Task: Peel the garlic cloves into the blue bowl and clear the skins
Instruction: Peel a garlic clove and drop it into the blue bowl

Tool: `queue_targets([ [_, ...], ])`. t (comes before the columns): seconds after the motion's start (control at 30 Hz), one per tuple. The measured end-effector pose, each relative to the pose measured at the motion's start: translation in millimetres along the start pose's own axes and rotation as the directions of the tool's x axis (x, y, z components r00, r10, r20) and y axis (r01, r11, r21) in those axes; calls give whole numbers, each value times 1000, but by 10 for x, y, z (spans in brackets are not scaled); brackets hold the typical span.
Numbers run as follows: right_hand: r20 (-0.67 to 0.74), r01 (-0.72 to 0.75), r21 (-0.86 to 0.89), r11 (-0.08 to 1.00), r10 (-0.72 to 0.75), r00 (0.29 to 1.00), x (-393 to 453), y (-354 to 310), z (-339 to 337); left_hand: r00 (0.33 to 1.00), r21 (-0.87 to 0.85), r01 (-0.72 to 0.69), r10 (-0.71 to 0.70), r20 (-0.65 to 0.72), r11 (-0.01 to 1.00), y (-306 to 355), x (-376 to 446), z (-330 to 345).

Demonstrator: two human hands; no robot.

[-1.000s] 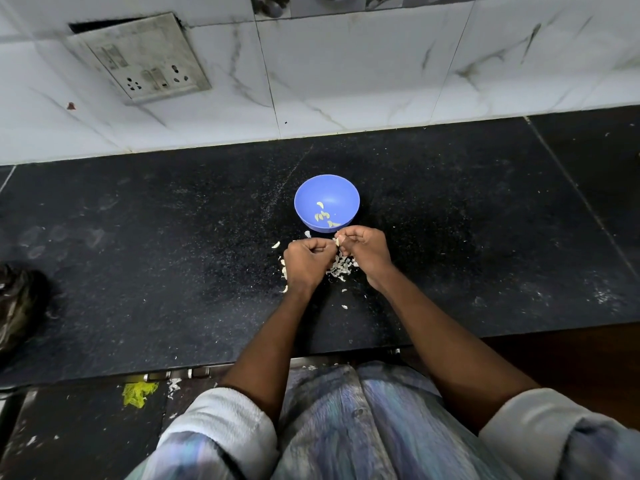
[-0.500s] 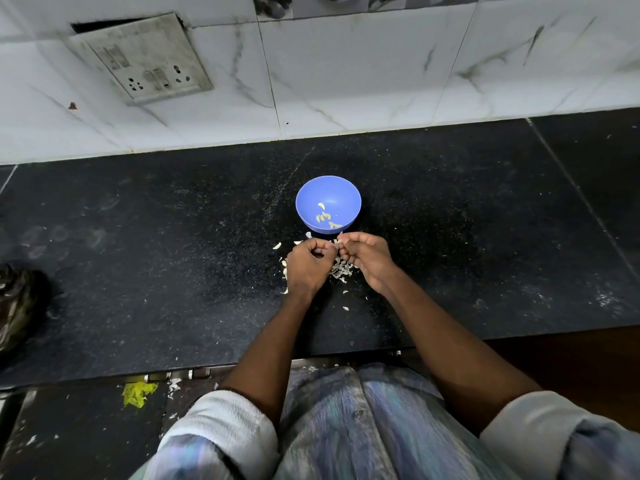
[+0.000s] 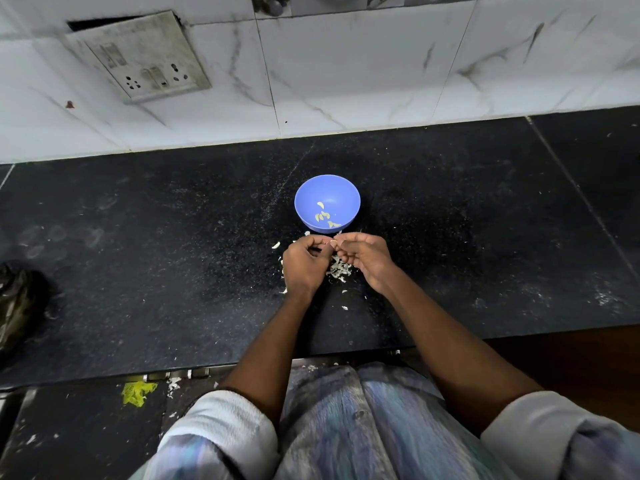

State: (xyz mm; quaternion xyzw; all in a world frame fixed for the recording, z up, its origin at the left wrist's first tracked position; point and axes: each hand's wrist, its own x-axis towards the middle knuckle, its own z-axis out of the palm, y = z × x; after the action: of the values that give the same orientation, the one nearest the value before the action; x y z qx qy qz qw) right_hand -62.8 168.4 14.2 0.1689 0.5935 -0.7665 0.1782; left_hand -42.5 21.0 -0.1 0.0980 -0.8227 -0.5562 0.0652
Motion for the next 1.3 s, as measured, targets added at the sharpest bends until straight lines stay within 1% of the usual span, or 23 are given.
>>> queue_targets([
  [0.07,-25,8,1,1000,-7,1000,-9,1,13,999,-54,51,-51,11,997,-27,4,12],
  [0.13,-64,19,-39,999,-22,998,-3,-6,11,994,-136,109,-106,35,985,-37,9,22],
  [0.2,-71,29,-75,997,-34,997,0,-32,0,990,-182,138,-132,46,974,-51,15,28],
  [0.33,-31,28,-96,995,-31,999,-13,-70,12,994,-148,108,-105,23,983,-68,32,23],
  [0.47,-18,42,-176,983,-46,999,2,-25,-1,998,-88,65,-64,14,994,-25,17,20],
  [0.57,-15,25,-142,989,-28,999,-1,-23,5,999,-73,49,-49,-6,996,-6,5,22],
  [0.7,-17,-42,-51,998,42,999,-2,-17,37,998,-14,10,-11,-56,1000,6,-14,26],
  [0.8,-33,-75,-61,995,73,997,-3,-18,53,996,12,-19,20,-86,1000,13,-27,35],
  [1.0,-60,-54,-134,990,46,997,-2,-14,68,998,-10,-19,19,-62,1000,40,-39,45],
  [1.17,-45,-52,-165,985,45,998,-16,-49,50,997,-10,-26,25,-70,1000,71,-58,44],
  [1.3,-55,-94,-94,991,89,995,-25,-58,47,998,22,-48,49,-32,999,49,-55,30],
])
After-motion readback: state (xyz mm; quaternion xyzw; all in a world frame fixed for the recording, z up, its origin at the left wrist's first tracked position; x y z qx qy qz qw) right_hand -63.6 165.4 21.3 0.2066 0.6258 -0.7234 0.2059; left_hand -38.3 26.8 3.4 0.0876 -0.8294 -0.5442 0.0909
